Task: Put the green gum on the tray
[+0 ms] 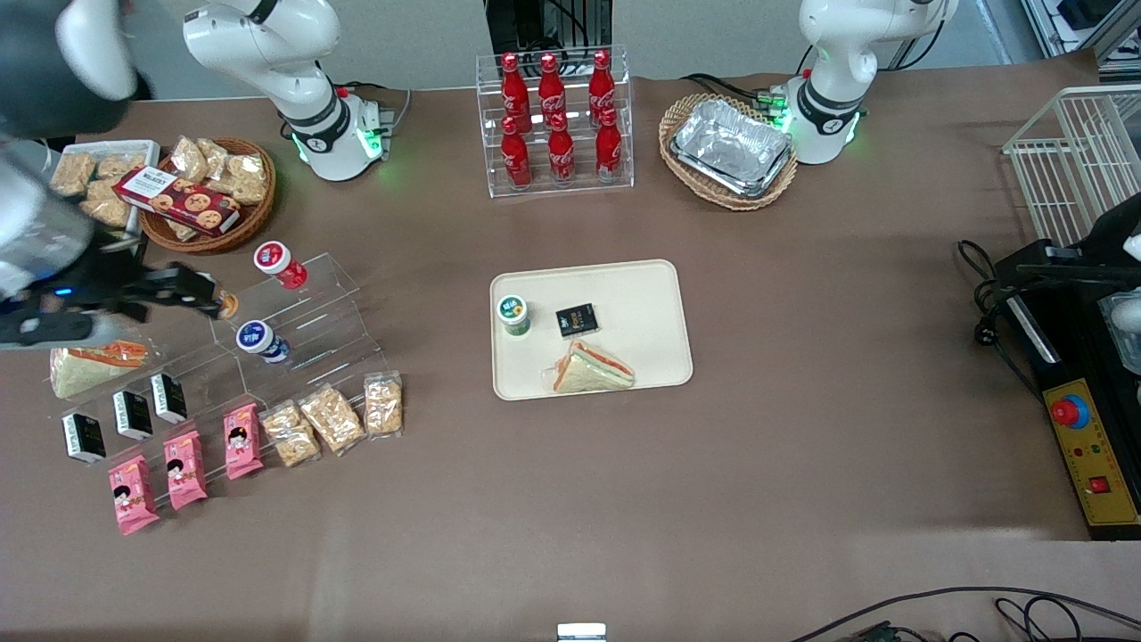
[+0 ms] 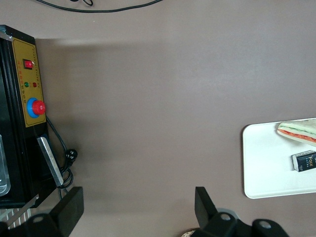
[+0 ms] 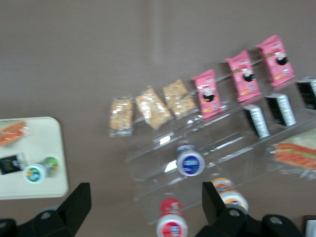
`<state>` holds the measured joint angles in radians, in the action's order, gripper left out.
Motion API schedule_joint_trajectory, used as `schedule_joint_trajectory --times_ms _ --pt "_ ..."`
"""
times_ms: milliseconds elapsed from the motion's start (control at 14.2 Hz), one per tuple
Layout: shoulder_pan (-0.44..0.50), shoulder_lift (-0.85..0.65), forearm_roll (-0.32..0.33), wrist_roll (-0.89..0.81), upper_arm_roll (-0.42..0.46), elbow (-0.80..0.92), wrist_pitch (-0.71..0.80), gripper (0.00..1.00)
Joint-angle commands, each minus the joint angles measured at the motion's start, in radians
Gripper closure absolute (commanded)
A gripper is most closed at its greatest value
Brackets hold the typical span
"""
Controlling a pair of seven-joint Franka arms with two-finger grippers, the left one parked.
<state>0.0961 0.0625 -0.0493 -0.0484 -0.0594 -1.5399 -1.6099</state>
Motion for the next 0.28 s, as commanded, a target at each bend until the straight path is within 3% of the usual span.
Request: schedule_joint_trajectory --times_ms 0,211 --pt "-0.052 -0.021 0.006 0.091 0.009 -0.014 0.013 0.0" --pt "-0.05 -0.023 -0.003 0.084 0.009 -0.009 0.015 0.0"
